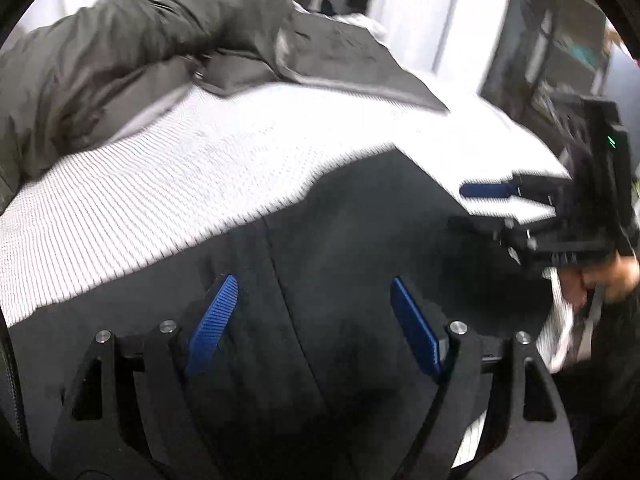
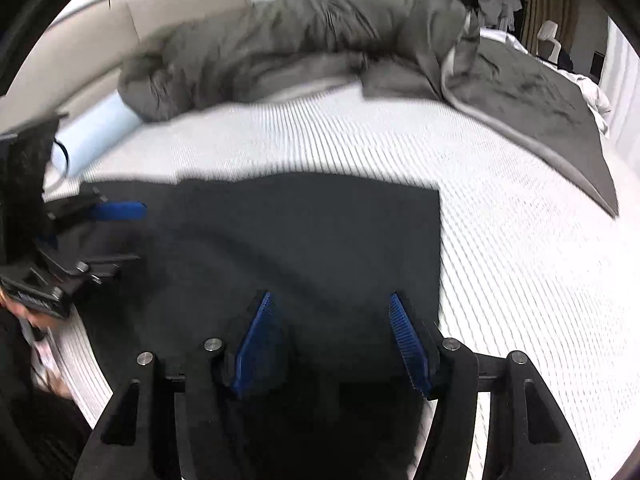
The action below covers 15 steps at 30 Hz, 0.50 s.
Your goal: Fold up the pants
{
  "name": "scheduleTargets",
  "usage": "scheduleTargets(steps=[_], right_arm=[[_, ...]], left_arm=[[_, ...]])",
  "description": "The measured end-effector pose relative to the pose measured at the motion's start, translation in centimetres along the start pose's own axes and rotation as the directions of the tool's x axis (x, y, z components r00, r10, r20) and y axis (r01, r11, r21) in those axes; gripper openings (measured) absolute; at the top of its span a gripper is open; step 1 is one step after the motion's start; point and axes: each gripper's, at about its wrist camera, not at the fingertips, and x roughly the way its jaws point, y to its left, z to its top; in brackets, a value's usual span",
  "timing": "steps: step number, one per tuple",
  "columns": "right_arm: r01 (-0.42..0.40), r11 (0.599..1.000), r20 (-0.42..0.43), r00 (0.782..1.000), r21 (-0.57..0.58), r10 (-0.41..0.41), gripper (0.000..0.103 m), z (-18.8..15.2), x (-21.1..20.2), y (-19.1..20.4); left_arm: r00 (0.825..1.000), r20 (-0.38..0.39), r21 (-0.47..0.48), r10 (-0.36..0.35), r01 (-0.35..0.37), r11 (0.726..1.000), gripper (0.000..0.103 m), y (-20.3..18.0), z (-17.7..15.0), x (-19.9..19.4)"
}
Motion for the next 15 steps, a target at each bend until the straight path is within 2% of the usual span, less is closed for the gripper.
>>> scheduleTargets(steps=[1, 2, 3, 4, 5, 6, 8, 11, 14, 15], right_arm=[[-0.005, 1.0, 0.018, 1.0, 0.019, 0.005, 0.062, 1.1, 0.6, 0.2], [-0.012, 0.999, 0.023, 1.0, 0.037, 0.011, 0.061, 1.8, 1.3, 0.4], [-0.025, 0.998, 0.016, 1.0, 0.062, 0.024, 0.061, 2.5, 2.2, 0.6], [-0.039, 0.996, -0.001, 0.999, 0.082, 0.04, 0.061, 2.8, 3.2, 0.8], [-0.043, 0.995, -0.022, 0.999, 0.09, 0.045, 0.061, 3.0, 4.3, 1.0], [-0.037, 0.995, -0.037, 0.998, 0.089, 0.041, 0.061, 2.8, 4.8, 1.3], [-0.012, 0.997, -0.081, 0.997, 0.081, 0.019, 0.061, 2.9, 6.7, 1.4], [0.087, 0.996, -0.134, 0.988, 0.035, -0.082, 0.061, 2.1, 8.4, 1.1], [0.201, 0.979, -0.132, 0.972, 0.031, -0.195, 0.061, 1.7, 7.4, -0.4], [0.214, 0.976, -0.126, 0.97, 0.035, -0.209, 0.061, 1.4, 6.9, -0.9]], left_arm=[[1.0, 0.004, -0.029, 0.01, -0.01, 1.0, 0.076, 0.7, 0.5, 0.5], [1.0, 0.0, -0.052, 0.011, -0.011, 0.999, 0.071, 1.2, 0.9, 1.1], [0.999, -0.037, -0.085, 0.018, -0.022, 0.996, 0.065, 2.0, 1.2, 2.4], [0.996, -0.082, -0.104, 0.036, -0.045, 0.994, 0.053, 2.8, 1.2, 3.4], [0.991, -0.122, -0.119, 0.056, -0.071, 0.99, 0.045, 3.4, 1.2, 4.5], [0.986, -0.162, -0.16, 0.048, -0.074, 0.984, 0.046, 4.6, 0.9, 5.6], [0.986, -0.165, -0.215, 0.008, -0.043, 0.976, 0.052, 5.9, 0.4, 6.4], [0.986, -0.161, -0.252, -0.039, -0.003, 0.968, 0.053, 7.0, -0.1, 6.7], [0.989, -0.144, -0.242, -0.024, -0.011, 0.97, 0.054, 6.9, 0.0, 5.7], [0.99, -0.142, -0.238, -0.009, -0.025, 0.971, 0.054, 6.8, -0.1, 5.1]])
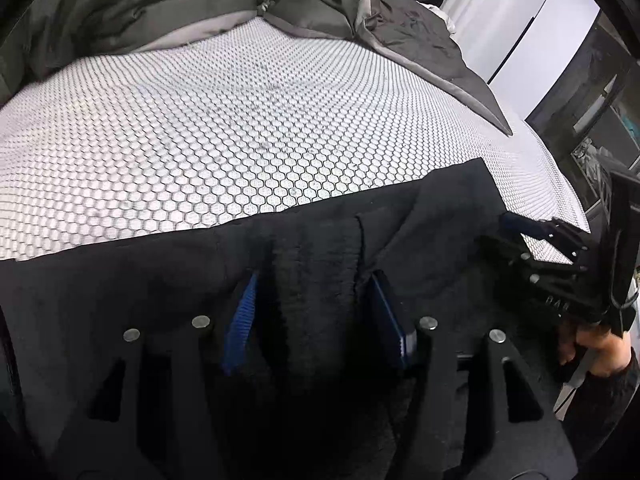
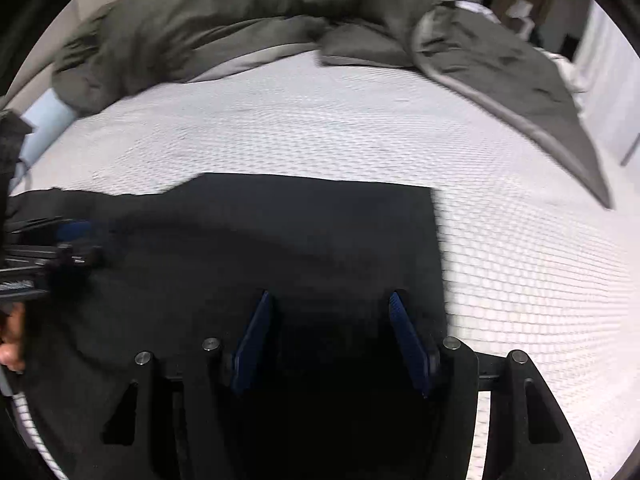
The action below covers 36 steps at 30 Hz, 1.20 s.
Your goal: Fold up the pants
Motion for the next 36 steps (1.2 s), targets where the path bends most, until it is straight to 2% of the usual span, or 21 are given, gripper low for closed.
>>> scheduleTargets(steps=[2, 4, 6, 7, 8, 10, 12, 14, 16, 20, 22, 25, 27, 29, 30, 33, 36], right_arm=[[-0.022, 1.0, 0.021, 1.0, 0.013, 0.021, 0.061, -0.6, -1.3, -0.8], [-0.085, 0.996, 0.04, 0.996, 0.011, 0.085, 0.061, -1.4, -3.1, -0.9], [-0.139, 0.99, 0.067, 0.988, -0.006, 0.139, 0.062, -2.3, -4.8, -0.2], [-0.171, 0.985, 0.081, 0.982, -0.023, 0.172, 0.066, -3.2, -5.8, 0.6], [-0.202, 0.978, 0.088, 0.975, -0.044, 0.206, 0.067, -3.9, -6.4, 1.5], [-0.24, 0.967, 0.086, 0.965, -0.085, 0.247, 0.067, -5.3, -7.0, 3.5], [-0.232, 0.966, 0.074, 0.968, -0.118, 0.241, 0.067, -6.2, -6.4, 5.1], [-0.195, 0.972, 0.045, 0.978, -0.129, 0.203, 0.067, -7.0, -5.3, 5.7], [-0.176, 0.975, 0.033, 0.983, -0.134, 0.182, 0.067, -8.1, -5.3, 4.8], [-0.102, 0.989, 0.083, 0.99, -0.11, 0.111, 0.067, -10.4, -7.4, 1.1], [-0.118, 0.991, 0.108, 0.986, -0.068, 0.124, 0.067, -11.2, -8.7, -0.5], [-0.165, 0.986, 0.161, 0.973, -0.03, 0.168, 0.069, -13.3, -11.1, -2.0], [-0.185, 0.983, 0.139, 0.973, 0.0, 0.183, 0.069, -14.6, -10.9, -2.6], [-0.165, 0.986, 0.075, 0.984, 0.001, 0.164, 0.069, -14.9, -9.5, -3.0], [-0.173, 0.985, 0.074, 0.982, -0.002, 0.173, 0.068, -15.1, -9.7, -3.3], [-0.234, 0.972, 0.066, 0.97, -0.005, 0.233, 0.069, -15.7, -10.8, -4.7], [-0.308, 0.949, 0.116, 0.947, 0.07, 0.299, 0.069, -15.8, -11.7, -6.9]], left_arm=[[0.999, 0.021, 0.009, 0.031, -0.031, 0.999, 0.054, -0.4, -0.5, -1.7], [0.997, 0.043, 0.05, 0.067, -0.069, 0.996, 0.056, -1.6, -1.4, -3.8], [0.994, 0.072, 0.088, 0.083, -0.089, 0.992, 0.066, -2.8, -2.8, -5.7], [0.991, 0.096, 0.104, 0.09, -0.1, 0.99, 0.077, -3.7, -4.0, -6.7], [0.992, 0.102, 0.126, 0.079, -0.092, 0.988, 0.081, -4.5, -5.1, -7.4], [0.989, 0.103, 0.208, 0.102, -0.121, 0.971, 0.081, -6.7, -7.5, -7.6], [0.986, 0.068, 0.243, 0.151, -0.163, 0.956, 0.082, -7.6, -9.5, -6.7], [0.988, 0.034, 0.227, 0.148, -0.152, 0.962, 0.084, -7.1, -10.3, -5.8], [0.99, 0.032, 0.188, 0.137, -0.14, 0.972, 0.086, -5.9, -10.8, -5.7], [0.982, 0.093, 0.126, 0.164, -0.175, 0.977, 0.086, -5.0, -11.8, -7.8], [0.979, 0.129, 0.117, 0.157, -0.173, 0.978, 0.086, -5.8, -12.5, -9.0], [0.981, 0.175, 0.186, 0.088, -0.121, 0.975, 0.086, -8.2, -13.8, -10.6], [0.983, 0.154, 0.25, 0.099, -0.135, 0.959, 0.086, -9.9, -14.4, -10.2], [0.982, 0.118, 0.265, 0.147, -0.174, 0.948, 0.086, -10.1, -14.4, -8.9], [0.982, 0.094, 0.265, 0.164, -0.184, 0.947, 0.086, -9.9, -14.6, -8.4], [0.983, 0.104, 0.267, 0.153, -0.176, 0.948, 0.086, -9.9, -14.9, -8.9], [0.984, 0.122, 0.241, 0.127, -0.153, 0.958, 0.086, -9.7, -14.9, -9.8]])
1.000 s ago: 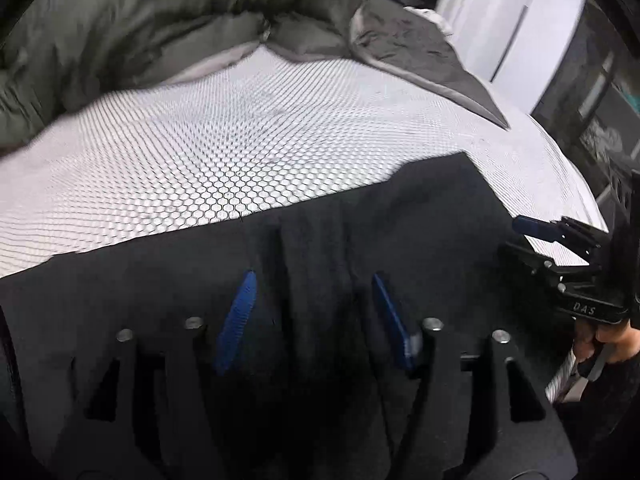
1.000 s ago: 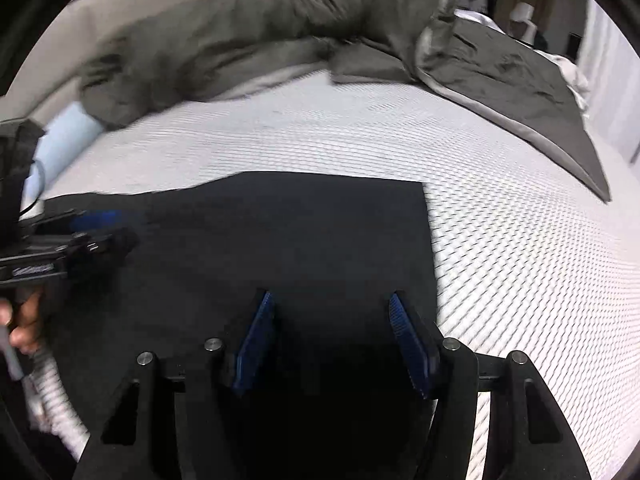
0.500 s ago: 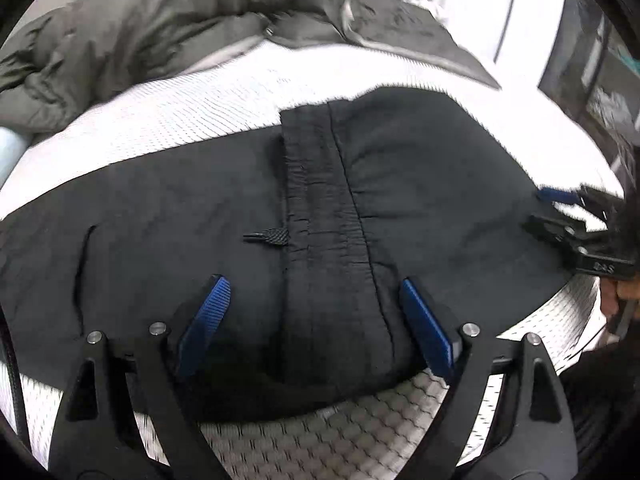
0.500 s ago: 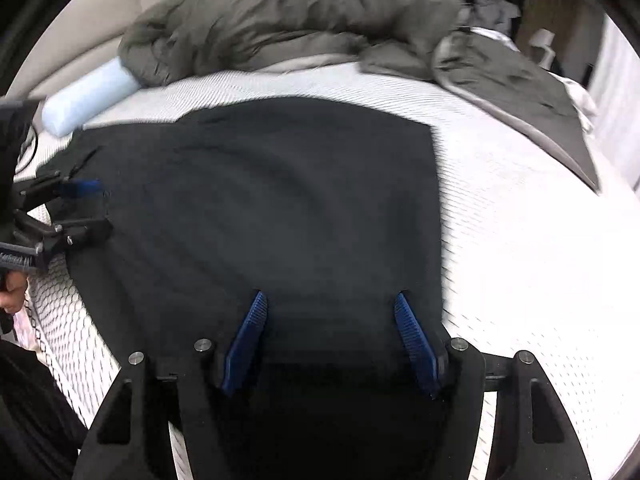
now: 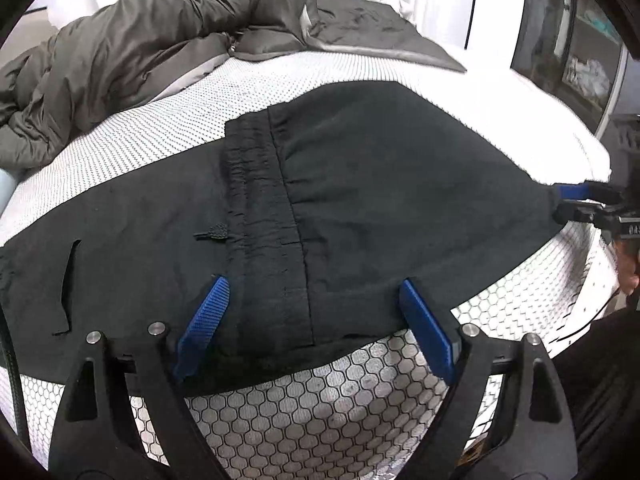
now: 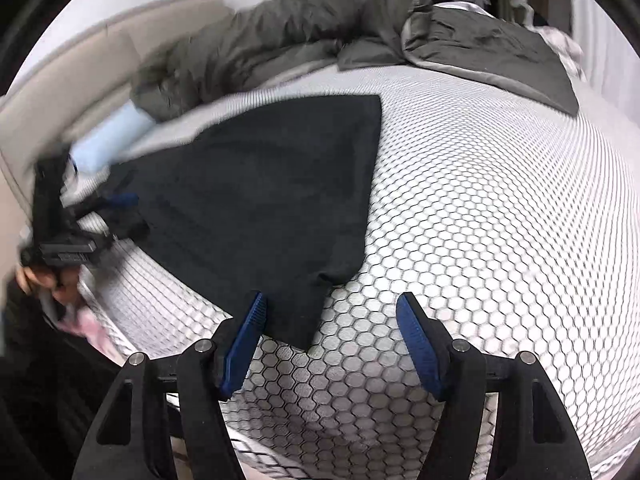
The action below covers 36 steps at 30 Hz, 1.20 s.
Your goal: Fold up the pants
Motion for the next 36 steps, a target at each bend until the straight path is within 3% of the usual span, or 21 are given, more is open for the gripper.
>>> scheduleTargets(steps=[2, 3, 5, 6, 7, 10, 16, 18, 20, 23, 25, 28, 32, 36], right_arm=[[-0.06, 0.995, 0.024, 0.998, 0.081, 0.058, 0.068, 0.2, -0.2, -0.8], [-0.085, 0.991, 0.024, 0.996, 0.107, 0.083, 0.06, 0.2, 0.1, -1.1], [-0.115, 0.978, -0.011, 0.993, 0.174, 0.119, 0.038, 0.3, 1.5, -1.7], [-0.131, 0.97, -0.033, 0.989, 0.205, 0.141, 0.022, 0.4, 2.2, -1.9], [-0.16, 0.962, -0.037, 0.984, 0.223, 0.172, 0.014, 0.2, 2.4, -1.9], [-0.216, 0.958, 0.012, 0.976, 0.188, 0.218, 0.005, 0.0, 0.5, -1.3], [-0.17, 0.972, -0.1, 0.977, 0.163, 0.188, 0.005, -1.6, 1.5, -1.0], [-0.173, 0.975, -0.064, 0.981, 0.141, 0.184, 0.01, -1.6, -0.3, -1.3], [-0.143, 0.981, 0.029, 0.99, 0.131, 0.141, 0.017, -1.3, -2.5, -1.3], [-0.075, 0.994, 0.153, 0.986, 0.084, 0.061, 0.018, -0.5, -3.8, -0.1], [-0.047, 0.997, 0.171, 0.985, 0.066, 0.035, 0.018, 0.4, -3.1, 0.9], [-0.037, 0.999, 0.119, 0.992, -0.002, 0.037, 0.018, 2.1, 0.3, 4.6], [-0.026, 0.993, 0.015, 1.0, -0.115, 0.028, 0.024, 2.5, 4.9, 8.9], [0.042, 0.986, -0.019, 0.999, -0.164, -0.046, 0.026, 2.0, 6.1, 9.2]], left_arm=[[1.0, 0.0, -0.007, -0.001, 0.001, 1.0, 0.086, 0.1, -0.3, -0.1], [1.0, -0.005, -0.004, -0.001, 0.001, 1.0, 0.086, 0.5, -0.2, 0.1], [1.0, -0.023, -0.004, 0.009, -0.009, 1.0, 0.086, 0.7, -0.3, 0.7], [0.999, -0.03, -0.006, 0.01, -0.01, 1.0, 0.086, 0.9, -0.2, 1.0], [0.999, -0.036, -0.01, 0.008, -0.008, 1.0, 0.086, 1.1, -0.2, 1.4], [0.999, -0.053, -0.042, -0.009, 0.007, 0.999, 0.086, 2.1, -0.2, 2.1], [0.998, -0.058, -0.037, 0.003, -0.006, 0.999, 0.086, 2.0, -0.2, 2.3], [0.999, -0.052, -0.033, 0.011, -0.012, 0.999, 0.086, 2.0, 0.0, 1.9], [1.0, -0.015, -0.027, 0.018, -0.018, 0.999, 0.086, 1.9, 0.2, 0.8], [0.995, 0.095, -0.037, -0.042, 0.046, 0.998, 0.086, 1.6, 0.8, -1.0], [0.99, 0.12, -0.044, -0.071, 0.077, 0.996, 0.086, 1.0, 1.2, -0.8], [0.993, 0.079, 0.018, -0.092, 0.091, 0.996, 0.086, -1.2, 1.6, 1.0], [1.0, 0.009, 0.134, -0.024, 0.023, 0.991, 0.085, -3.4, 0.9, 3.7], [1.0, 0.017, 0.113, -0.009, 0.007, 0.994, 0.085, -1.4, -0.1, 2.6]])
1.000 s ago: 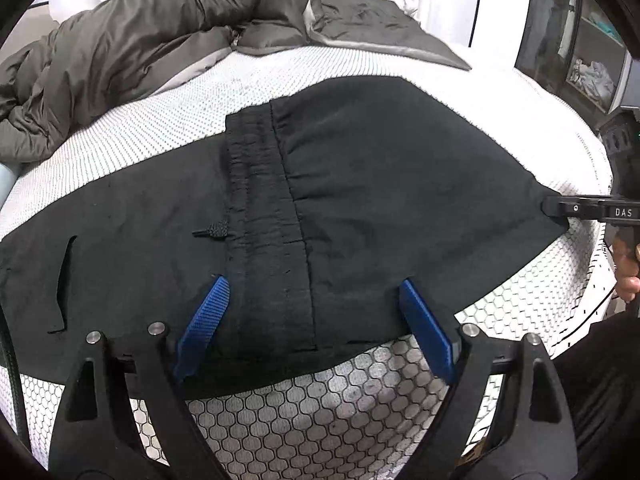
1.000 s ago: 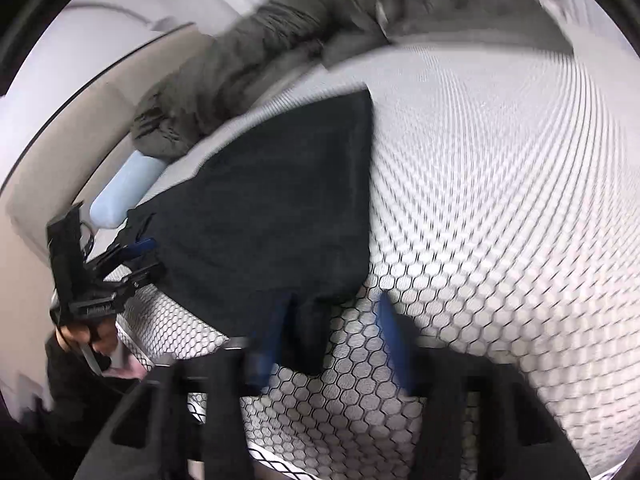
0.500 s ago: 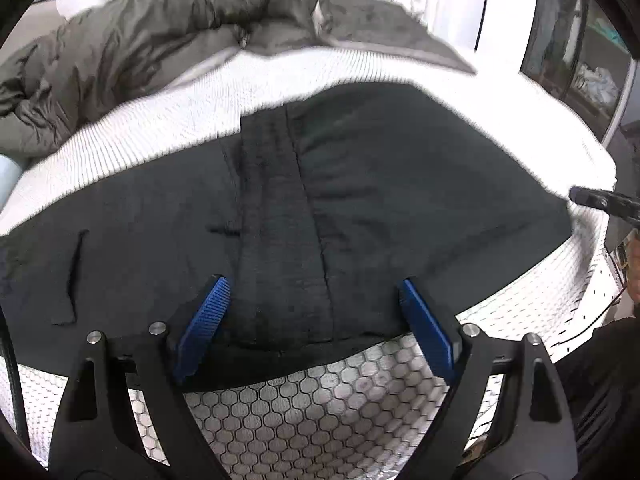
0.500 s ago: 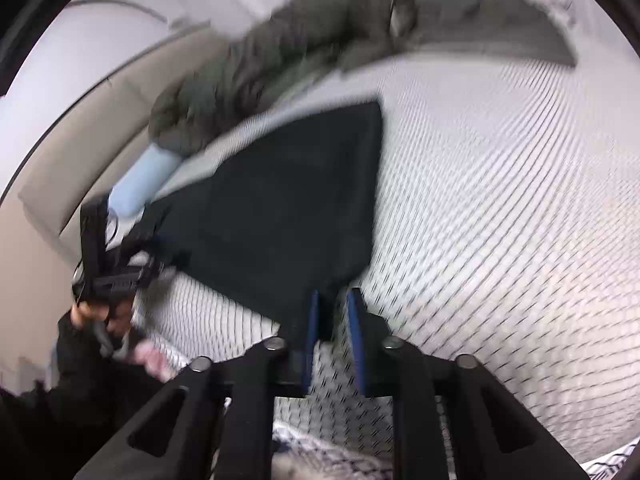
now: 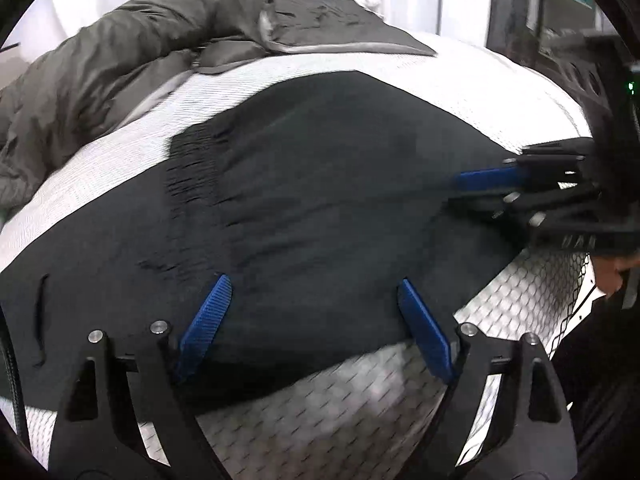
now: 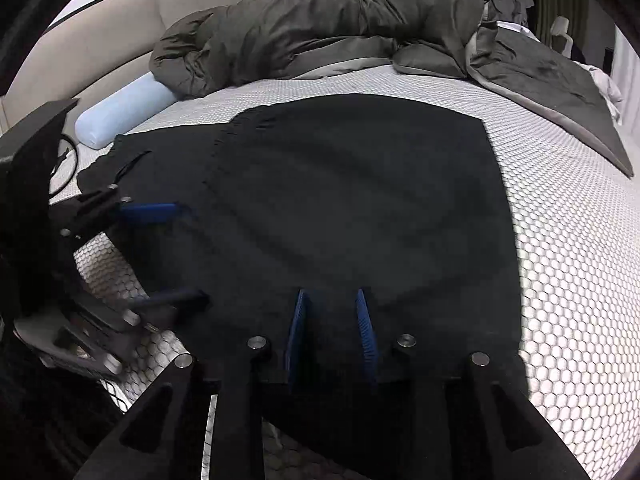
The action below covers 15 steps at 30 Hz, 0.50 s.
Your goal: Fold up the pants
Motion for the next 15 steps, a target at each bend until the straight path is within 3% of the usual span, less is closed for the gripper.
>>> scheduleTargets(steps=[3, 6, 8, 10, 11, 15], right_arm=[[0.04, 0.999, 0.03, 0.999, 0.01, -0.041, 0.027, -1.1, -1.5, -1.1], [0.024, 0.999, 0.047, 0.999, 0.029, -0.025, 0.043, -2.1, -2.4, -2.1], [0.006, 0.999, 0.069, 0.998, 0.033, -0.008, 0.056, -2.0, -3.0, -2.3], [-0.02, 0.998, 0.1, 0.995, 0.053, 0.014, 0.086, -1.1, -3.0, -2.2], [-0.026, 0.997, 0.123, 0.992, 0.069, 0.017, 0.089, -0.5, -3.4, -2.2], [-0.016, 0.993, 0.196, 0.981, 0.115, -0.007, 0.096, -0.1, -5.0, -2.8]], left_arm=[[1.0, -0.002, -0.07, 0.011, -0.011, 0.997, 0.085, 2.1, -1.1, -0.8], [1.0, -0.007, -0.153, 0.001, -0.002, 0.988, 0.085, 4.0, -1.6, -1.4], [1.0, 0.014, -0.257, 0.002, 0.002, 0.966, 0.085, 6.2, -2.1, -2.9], [0.998, 0.057, -0.374, 0.023, -0.001, 0.928, 0.085, 8.7, -3.2, -5.3], [0.997, 0.071, -0.422, 0.042, -0.008, 0.906, 0.086, 9.9, -3.7, -6.1], [0.976, 0.068, -0.653, 0.206, -0.112, 0.749, 0.097, 16.4, -7.6, -10.0]])
